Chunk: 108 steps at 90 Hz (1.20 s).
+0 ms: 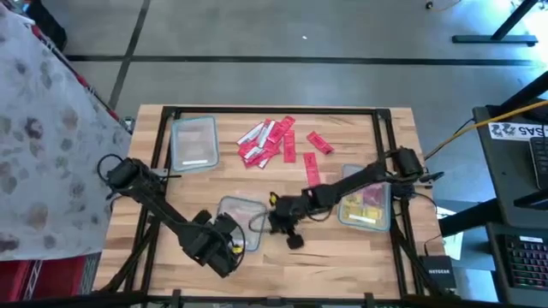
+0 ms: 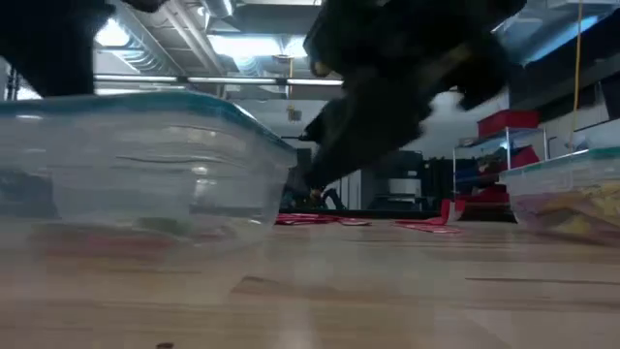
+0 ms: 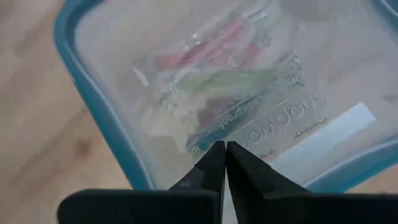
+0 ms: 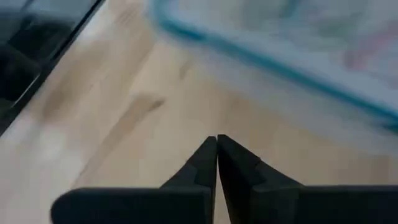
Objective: Sort candy
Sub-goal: Close the square transparent bin
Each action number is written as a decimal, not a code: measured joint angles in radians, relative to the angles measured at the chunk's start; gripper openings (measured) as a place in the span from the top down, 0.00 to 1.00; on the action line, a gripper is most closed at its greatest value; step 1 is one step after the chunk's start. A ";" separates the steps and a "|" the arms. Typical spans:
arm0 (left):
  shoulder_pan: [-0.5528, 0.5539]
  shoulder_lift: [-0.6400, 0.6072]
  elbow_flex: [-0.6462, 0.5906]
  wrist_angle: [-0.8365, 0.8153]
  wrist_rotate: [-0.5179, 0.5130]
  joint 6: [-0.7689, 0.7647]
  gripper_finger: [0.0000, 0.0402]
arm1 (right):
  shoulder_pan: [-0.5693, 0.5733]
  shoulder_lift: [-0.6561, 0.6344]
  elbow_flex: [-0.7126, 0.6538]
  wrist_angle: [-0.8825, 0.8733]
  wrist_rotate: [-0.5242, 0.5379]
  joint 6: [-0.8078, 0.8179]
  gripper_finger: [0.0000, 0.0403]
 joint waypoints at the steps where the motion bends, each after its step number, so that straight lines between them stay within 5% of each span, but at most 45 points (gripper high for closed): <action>1: 0.001 0.000 0.000 0.000 -0.003 0.006 1.00 | 0.007 0.000 0.000 -0.006 0.006 -0.001 1.00; 22: 0.016 0.001 -0.003 0.040 -0.017 0.093 1.00 | 0.060 -0.105 0.000 -0.134 0.464 0.031 1.00; 32: 0.016 0.002 -0.002 0.095 -0.032 0.141 1.00 | -0.001 -0.139 0.000 -0.137 0.555 0.030 1.00; 52: 0.020 0.004 -0.003 0.132 -0.076 0.195 1.00 | -0.167 -0.090 -0.003 -0.159 0.346 0.051 1.00; 69: 0.039 0.004 -0.005 0.133 -0.085 0.247 1.00 | -0.145 -0.061 -0.005 -0.163 0.182 0.027 1.00; 99: 0.082 0.004 -0.027 0.147 -0.128 0.296 1.00 | 0.076 -0.066 -0.005 -0.188 0.146 0.024 1.00; 108: 0.085 0.003 -0.051 0.184 -0.144 0.306 1.00 | 0.133 -0.073 -0.004 -0.197 0.238 0.074 1.00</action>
